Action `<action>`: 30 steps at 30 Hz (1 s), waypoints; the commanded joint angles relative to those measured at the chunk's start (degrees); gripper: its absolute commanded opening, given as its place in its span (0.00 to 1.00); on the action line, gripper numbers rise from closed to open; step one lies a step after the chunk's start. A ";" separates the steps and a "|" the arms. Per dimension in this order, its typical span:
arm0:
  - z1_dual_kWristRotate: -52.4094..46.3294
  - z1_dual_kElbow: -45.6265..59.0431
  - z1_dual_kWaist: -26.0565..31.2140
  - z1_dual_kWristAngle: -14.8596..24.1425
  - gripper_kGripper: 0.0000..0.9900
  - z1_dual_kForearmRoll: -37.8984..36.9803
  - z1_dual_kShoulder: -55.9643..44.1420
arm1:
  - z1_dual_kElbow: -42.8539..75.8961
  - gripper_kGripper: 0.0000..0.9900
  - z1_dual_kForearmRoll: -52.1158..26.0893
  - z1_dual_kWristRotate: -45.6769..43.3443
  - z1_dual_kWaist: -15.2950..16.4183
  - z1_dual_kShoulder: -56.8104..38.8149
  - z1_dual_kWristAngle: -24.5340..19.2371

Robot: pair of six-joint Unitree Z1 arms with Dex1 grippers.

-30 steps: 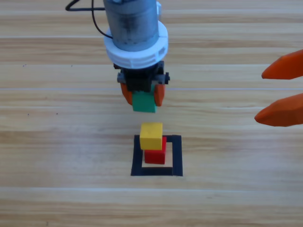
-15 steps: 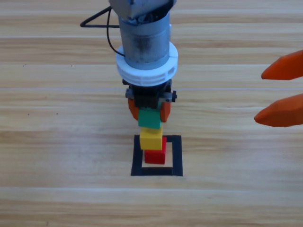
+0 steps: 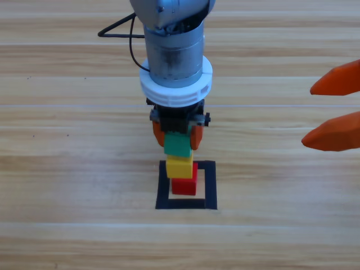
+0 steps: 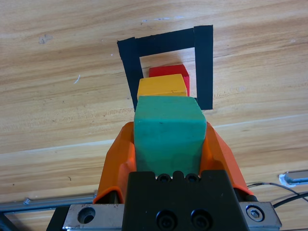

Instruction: Stack the blocks in the rectangular block: red at the bottom, yellow in the middle, green on top

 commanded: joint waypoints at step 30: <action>-1.99 1.26 -2.90 0.01 0.00 0.15 3.96 | 1.07 1.00 -0.21 0.36 -0.97 2.19 -0.17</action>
